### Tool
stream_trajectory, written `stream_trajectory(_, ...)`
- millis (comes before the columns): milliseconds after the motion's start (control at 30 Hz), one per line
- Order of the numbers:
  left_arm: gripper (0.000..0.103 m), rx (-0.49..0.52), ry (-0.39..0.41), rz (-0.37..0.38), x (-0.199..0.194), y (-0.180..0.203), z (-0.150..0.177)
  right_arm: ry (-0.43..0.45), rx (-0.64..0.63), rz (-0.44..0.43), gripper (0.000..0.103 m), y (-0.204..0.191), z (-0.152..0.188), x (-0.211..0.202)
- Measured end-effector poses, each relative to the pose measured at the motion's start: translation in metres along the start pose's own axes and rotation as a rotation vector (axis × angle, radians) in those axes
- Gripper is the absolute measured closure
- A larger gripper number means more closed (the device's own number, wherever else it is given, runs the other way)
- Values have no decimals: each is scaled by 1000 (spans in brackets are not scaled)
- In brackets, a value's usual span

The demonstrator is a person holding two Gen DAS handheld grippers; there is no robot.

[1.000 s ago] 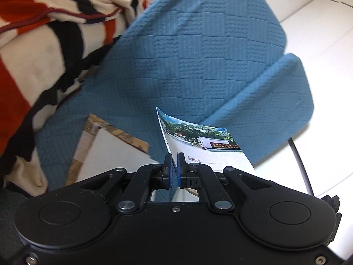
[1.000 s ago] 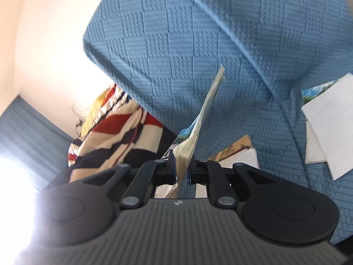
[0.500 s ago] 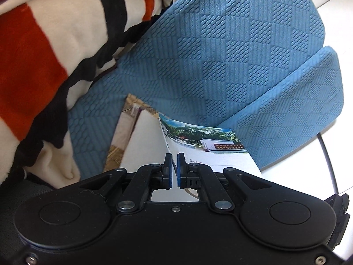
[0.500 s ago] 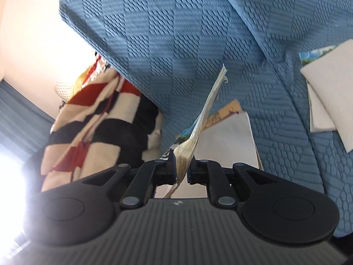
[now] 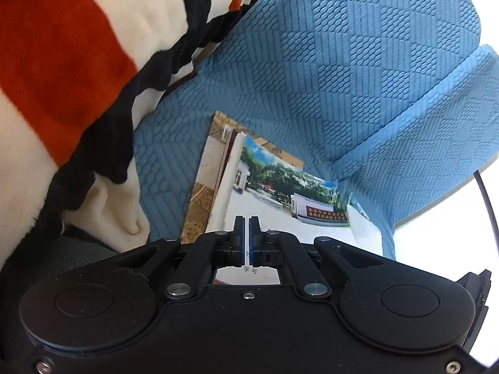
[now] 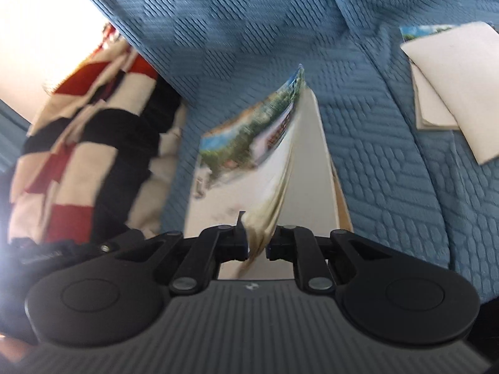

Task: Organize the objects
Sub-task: 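Lower the sheet onto the book stack and open the left gripper, then withdraw both grippers and move toward the white paper sheets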

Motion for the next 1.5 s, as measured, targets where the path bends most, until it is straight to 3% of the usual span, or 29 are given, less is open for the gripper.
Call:
stream_trajectory(300,101,8,-28,-6,4,-1,5,-33,0,34,87,4,4,5)
stream_trajectory(400,100,20,-32,-8,4,2,4,-48,6,43,80,5,4,5)
stream_trajectory(500,99,19,-40,7,1,7,5,-60,19,17,51,3,4,1)
stream_trajectory(567,98,25,-37,18,-4,12,5,-50,15,31,16,2,4,-6)
stream_trajectory(600,97,35,-33,19,-6,16,4,-41,8,52,14,2,4,-11)
stream_trajectory(900,96,120,-5,60,-32,65,0,29,-83,105,17,0,-11,-56)
stream_trajectory(1200,90,231,38,103,-70,128,7,157,-159,85,17,-12,-44,-122)
stream_trajectory(1433,65,311,78,137,-105,168,6,267,-228,118,17,-12,-59,-180)
stream_trajectory(1500,63,324,76,143,-112,176,9,279,-229,131,17,-8,-60,-194)
Point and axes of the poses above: each gripper's, at about its wrist camera, not at the fingertips, and x roughly the way its jaws point, y to its right, z to its underside, the point moved 9 cm from there along x, roughly the way its jaws point, and after that the axes turned 4 degrees about z, right-handed, at the moved point
